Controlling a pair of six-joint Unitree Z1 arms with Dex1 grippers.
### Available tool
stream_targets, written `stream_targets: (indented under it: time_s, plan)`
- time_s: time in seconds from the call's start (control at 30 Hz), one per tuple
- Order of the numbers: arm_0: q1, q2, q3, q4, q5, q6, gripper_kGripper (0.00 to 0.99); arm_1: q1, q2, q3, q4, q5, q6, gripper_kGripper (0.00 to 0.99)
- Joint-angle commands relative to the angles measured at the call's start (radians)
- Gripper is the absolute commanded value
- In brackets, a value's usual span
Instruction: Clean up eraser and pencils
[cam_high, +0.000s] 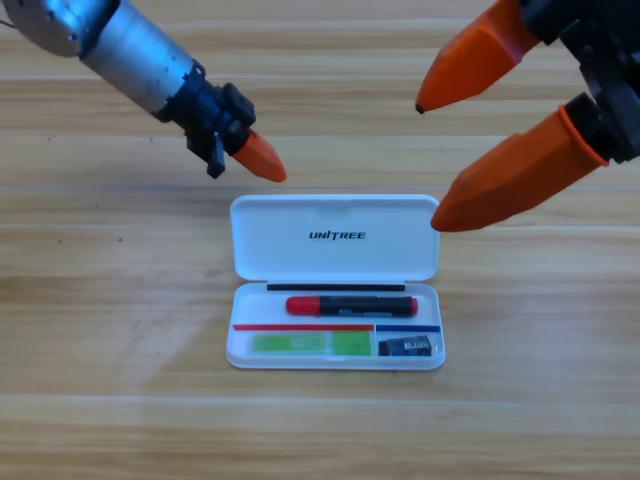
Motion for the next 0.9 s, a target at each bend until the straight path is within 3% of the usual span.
stream_targets:
  time_s: [0.03, 0.57, 0.9]
  plan:
    - [-0.031, 0.056, 0.045, -0.008, -0.024, 0.016, 0.0, -0.02, -0.018, 0.043, -0.019, 0.026, 0.011, 0.945]
    - [-0.094, -0.067, 0.136, 0.088, -0.062, 0.069, 0.0, -0.02, -0.008, 0.042, -0.024, 0.026, 0.018, 0.945]
    - [-0.125, -0.11, 0.194, 0.086, -0.067, 0.082, 0.0, -0.02, -0.005, 0.042, -0.031, 0.026, 0.023, 0.945]
